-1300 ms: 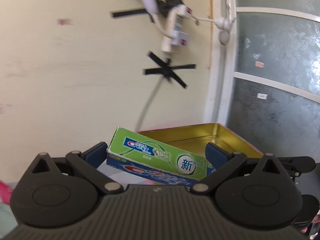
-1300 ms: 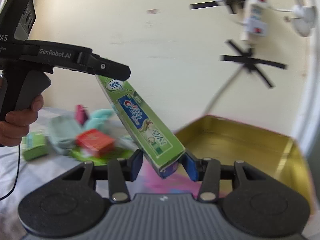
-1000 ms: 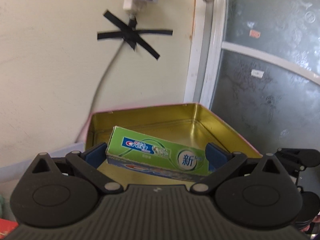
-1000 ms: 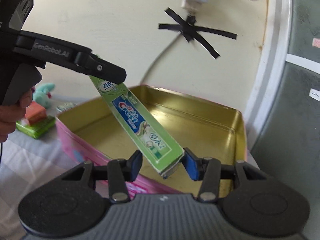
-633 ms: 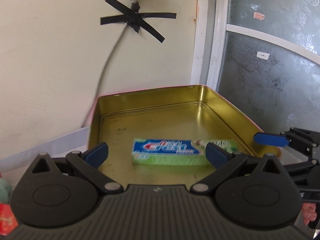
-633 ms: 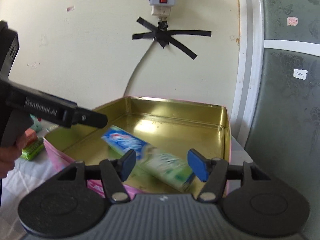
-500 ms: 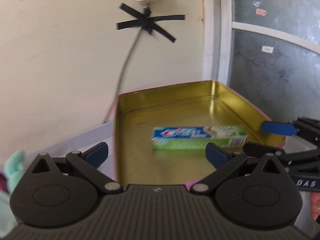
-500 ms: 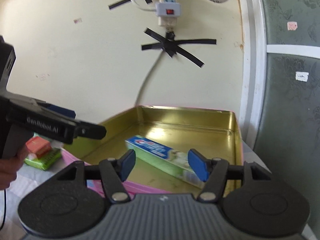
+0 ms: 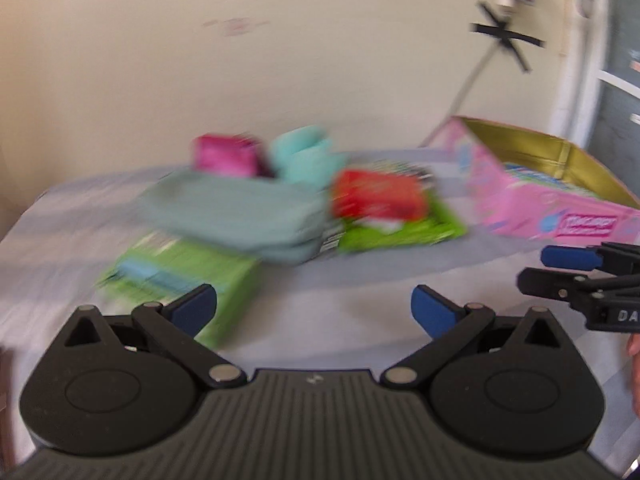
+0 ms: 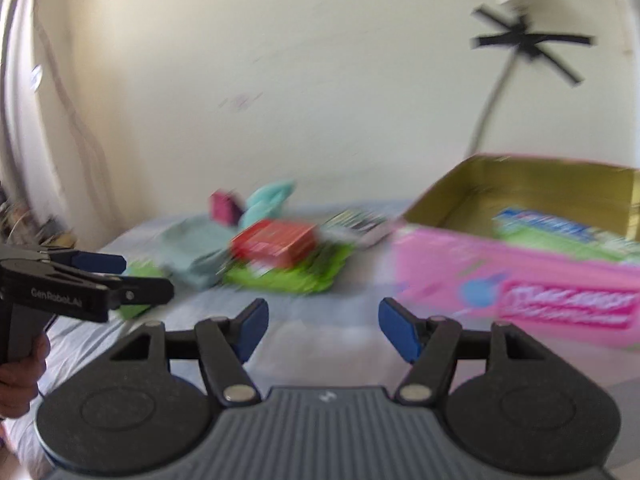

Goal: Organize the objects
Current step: 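Move the right gripper to the green medicine box and grasp it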

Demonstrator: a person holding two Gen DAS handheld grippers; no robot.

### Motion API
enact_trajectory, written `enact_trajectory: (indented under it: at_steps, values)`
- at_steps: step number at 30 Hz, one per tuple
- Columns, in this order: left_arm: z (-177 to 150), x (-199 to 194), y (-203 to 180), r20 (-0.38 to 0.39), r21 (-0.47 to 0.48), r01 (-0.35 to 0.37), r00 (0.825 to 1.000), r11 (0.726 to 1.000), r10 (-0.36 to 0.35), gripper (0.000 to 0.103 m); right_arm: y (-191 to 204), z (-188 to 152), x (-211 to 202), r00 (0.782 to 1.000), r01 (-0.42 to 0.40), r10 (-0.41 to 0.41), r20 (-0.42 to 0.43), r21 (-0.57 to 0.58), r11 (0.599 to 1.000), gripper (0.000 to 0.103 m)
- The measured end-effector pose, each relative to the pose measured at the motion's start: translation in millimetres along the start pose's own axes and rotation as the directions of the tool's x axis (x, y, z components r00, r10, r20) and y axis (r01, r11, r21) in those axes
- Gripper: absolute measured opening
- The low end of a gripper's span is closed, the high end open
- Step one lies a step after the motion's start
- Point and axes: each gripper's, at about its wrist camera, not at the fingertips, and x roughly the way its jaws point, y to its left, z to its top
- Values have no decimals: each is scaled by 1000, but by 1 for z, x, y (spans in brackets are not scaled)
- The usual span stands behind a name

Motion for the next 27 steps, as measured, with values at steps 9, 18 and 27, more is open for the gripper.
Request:
enact_trajectory:
  at_steps: [9,18,27]
  values:
    - [16,15,139,-29,-125,-180,984,976,178,103,114,-6,73,974,-186,160,-159,-164,969,76]
    - [25,52,162,-44,-146,-205,979,968,201,103,164,-1,142,959,-181,126,-255,-207,961,89]
    - [27,65,169,-48,-170,-165,986,972,159,103,183,5,168,964,-153,88,-252,-252,955,92]
